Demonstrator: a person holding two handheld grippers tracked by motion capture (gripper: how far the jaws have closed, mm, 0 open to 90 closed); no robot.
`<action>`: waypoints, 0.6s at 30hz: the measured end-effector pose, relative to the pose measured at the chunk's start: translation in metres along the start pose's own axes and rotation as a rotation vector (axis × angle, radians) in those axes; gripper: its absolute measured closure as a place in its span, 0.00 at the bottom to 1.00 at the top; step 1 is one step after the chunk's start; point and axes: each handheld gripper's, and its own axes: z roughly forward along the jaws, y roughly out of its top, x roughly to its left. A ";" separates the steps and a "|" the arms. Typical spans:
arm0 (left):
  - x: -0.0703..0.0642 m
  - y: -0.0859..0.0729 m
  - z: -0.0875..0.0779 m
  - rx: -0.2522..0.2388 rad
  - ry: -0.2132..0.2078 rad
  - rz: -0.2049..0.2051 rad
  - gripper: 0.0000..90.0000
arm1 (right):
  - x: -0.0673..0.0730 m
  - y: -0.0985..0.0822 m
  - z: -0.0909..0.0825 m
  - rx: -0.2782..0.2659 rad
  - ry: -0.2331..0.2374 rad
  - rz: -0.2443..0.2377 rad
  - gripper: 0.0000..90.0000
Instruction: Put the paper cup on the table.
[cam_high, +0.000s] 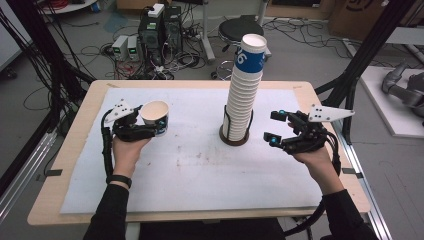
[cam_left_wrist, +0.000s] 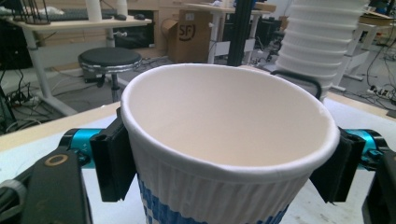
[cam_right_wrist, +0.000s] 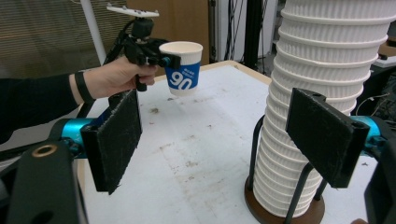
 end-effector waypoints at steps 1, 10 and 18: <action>0.002 -0.002 0.002 0.006 0.002 -0.004 0.25 | 0.000 0.000 0.000 0.000 0.000 0.000 0.21; 0.013 -0.025 0.019 0.057 0.013 -0.058 0.25 | -0.001 0.000 0.001 0.008 0.005 0.001 0.21; 0.020 -0.036 0.029 0.071 0.016 -0.057 0.25 | -0.001 -0.001 0.001 0.008 0.006 0.008 0.21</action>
